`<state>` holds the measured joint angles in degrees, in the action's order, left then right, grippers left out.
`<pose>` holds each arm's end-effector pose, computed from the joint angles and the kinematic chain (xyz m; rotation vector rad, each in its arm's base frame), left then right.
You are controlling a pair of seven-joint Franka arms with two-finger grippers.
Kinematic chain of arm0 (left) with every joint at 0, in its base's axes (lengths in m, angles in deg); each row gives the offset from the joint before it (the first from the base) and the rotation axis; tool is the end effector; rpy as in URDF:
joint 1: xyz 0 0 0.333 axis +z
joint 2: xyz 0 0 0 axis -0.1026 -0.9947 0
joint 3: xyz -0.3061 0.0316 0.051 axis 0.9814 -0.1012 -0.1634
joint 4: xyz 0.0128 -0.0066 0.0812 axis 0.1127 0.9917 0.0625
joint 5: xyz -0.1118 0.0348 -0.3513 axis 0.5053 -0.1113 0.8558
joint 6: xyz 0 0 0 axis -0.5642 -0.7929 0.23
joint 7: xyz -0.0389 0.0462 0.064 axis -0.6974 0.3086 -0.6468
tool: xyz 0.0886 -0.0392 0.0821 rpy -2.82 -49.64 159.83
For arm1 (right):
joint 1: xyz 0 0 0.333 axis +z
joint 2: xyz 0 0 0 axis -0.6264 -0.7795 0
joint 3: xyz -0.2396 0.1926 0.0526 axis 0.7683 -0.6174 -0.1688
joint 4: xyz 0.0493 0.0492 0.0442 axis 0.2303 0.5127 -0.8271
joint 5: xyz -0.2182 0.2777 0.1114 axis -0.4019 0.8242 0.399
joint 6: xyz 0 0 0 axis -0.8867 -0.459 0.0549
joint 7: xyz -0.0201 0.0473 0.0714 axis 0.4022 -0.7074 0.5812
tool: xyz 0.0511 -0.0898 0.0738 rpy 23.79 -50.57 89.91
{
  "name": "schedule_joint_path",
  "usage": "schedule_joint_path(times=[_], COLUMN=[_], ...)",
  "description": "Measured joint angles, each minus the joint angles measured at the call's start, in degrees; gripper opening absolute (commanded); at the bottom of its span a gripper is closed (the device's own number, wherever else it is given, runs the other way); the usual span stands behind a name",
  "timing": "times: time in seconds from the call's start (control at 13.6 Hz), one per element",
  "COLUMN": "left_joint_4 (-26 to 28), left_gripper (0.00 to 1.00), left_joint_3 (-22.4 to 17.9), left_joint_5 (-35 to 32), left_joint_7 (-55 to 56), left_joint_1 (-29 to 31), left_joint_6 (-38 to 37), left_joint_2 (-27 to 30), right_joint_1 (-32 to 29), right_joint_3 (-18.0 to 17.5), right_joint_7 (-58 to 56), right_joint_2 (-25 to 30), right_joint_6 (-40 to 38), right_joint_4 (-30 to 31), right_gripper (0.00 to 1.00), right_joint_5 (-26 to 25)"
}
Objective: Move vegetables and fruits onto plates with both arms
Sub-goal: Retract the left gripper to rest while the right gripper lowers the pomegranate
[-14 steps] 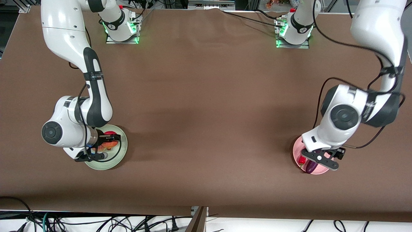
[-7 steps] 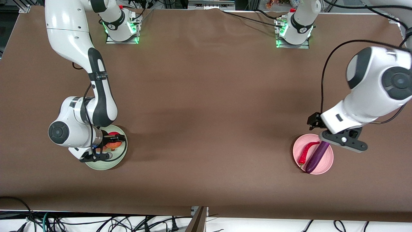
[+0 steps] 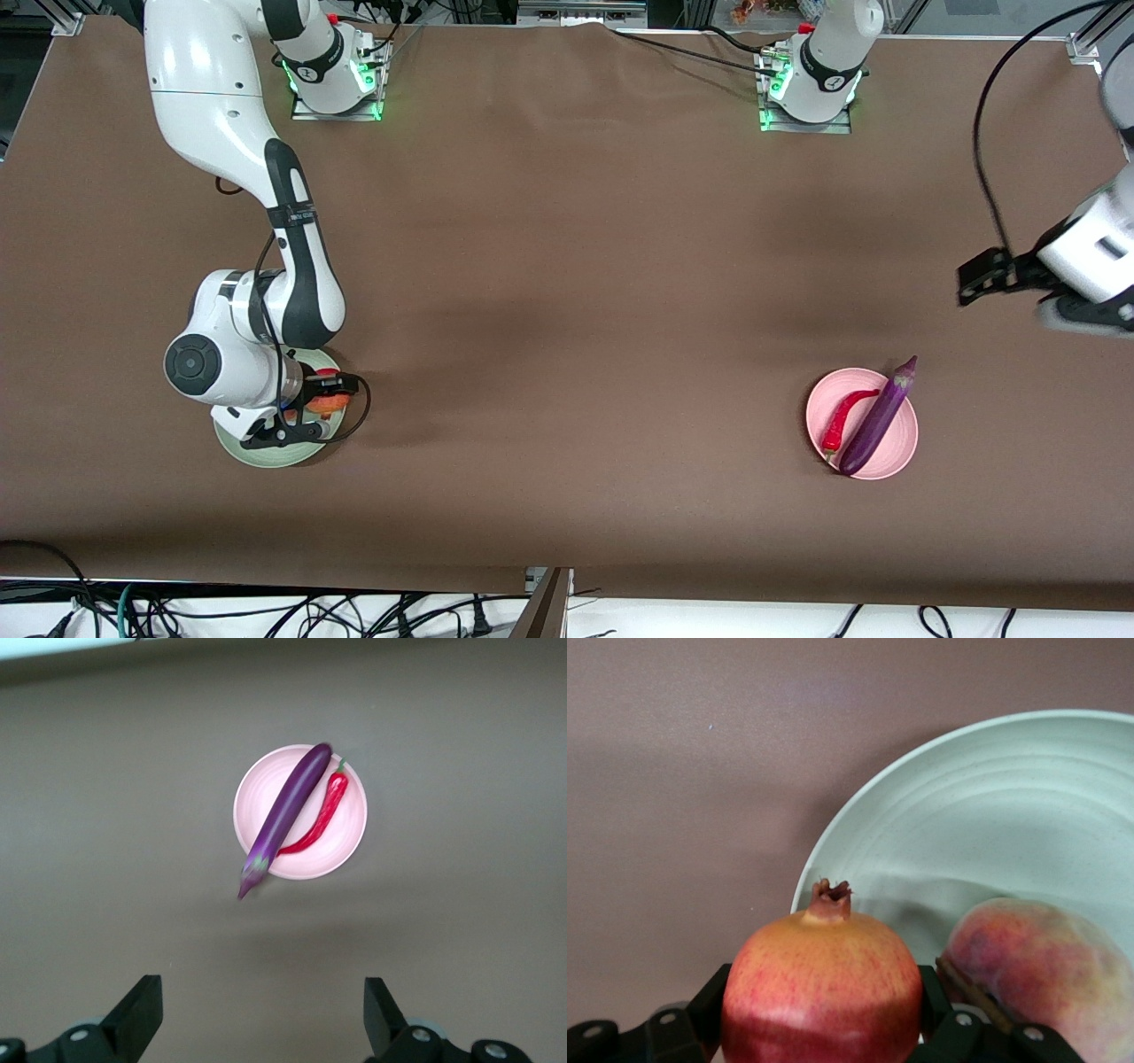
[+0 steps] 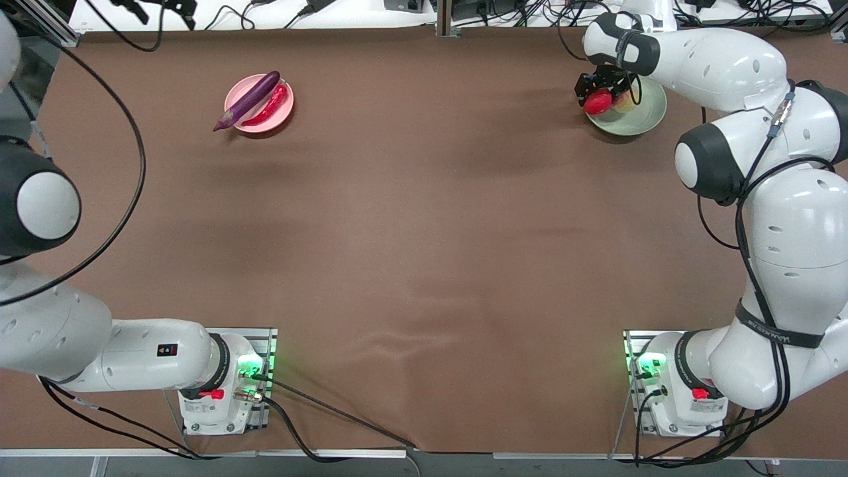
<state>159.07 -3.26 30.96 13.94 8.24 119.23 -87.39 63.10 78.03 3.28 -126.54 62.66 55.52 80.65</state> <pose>0.5791 0.0247 0.5444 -3.0966 0.1183 -0.0472 0.6827 0.1023 0.2105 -3.1075 -0.2406 0.1129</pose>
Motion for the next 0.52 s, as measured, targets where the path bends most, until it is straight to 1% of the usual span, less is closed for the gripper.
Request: schedule_joint_path(times=[0.07, 0.22, 0.29, 0.37, 0.44, 0.52], left_joint_4=[2.03, 5.35, 6.43, 7.21, 7.57, 7.75], left_gripper=[1.0, 1.0, 1.0, 1.0, 1.0, 1.0], left_joint_3=[-0.96, -1.14, -1.12, -1.11, -1.11, -1.1], left_joint_5=[0.57, 0.63, 0.63, 0.63, 0.63, 0.64], left_joint_7=[-0.01, 0.01, 0.01, 0.01, 0.01, 0.01], left_joint_1=[-0.23, -1.24, -2.04, -2.65, -2.95, -3.06], left_joint_6=[-0.69, -1.43, -1.46, -1.52, -1.76, -2.38], left_joint_2=[2.04, 5.38, 6.49, 7.2, 7.43, 7.46], right_joint_1=[-0.1, -0.37, -0.5, -0.76, -1.14, -1.59], right_joint_3=[0.13, 0.31, 0.41, 0.51, 0.6, 0.65], right_joint_7=[-0.06, -0.15, -0.15, -0.31, -0.57, -0.81], right_joint_2=[0.0, -0.02, -0.04, -0.04, -0.04, -0.04], right_joint_6=[0.09, 0.23, 0.27, 0.39, 0.53, 0.58], right_joint_4=[-0.01, -0.04, -0.03, -0.05, -0.1, -0.19], right_gripper=[0.36, 0.45, 0.51, 0.72, 1.0, 1.0], right_joint_5=[-0.01, -0.01, -0.01, -0.01, -0.01, -0.01])
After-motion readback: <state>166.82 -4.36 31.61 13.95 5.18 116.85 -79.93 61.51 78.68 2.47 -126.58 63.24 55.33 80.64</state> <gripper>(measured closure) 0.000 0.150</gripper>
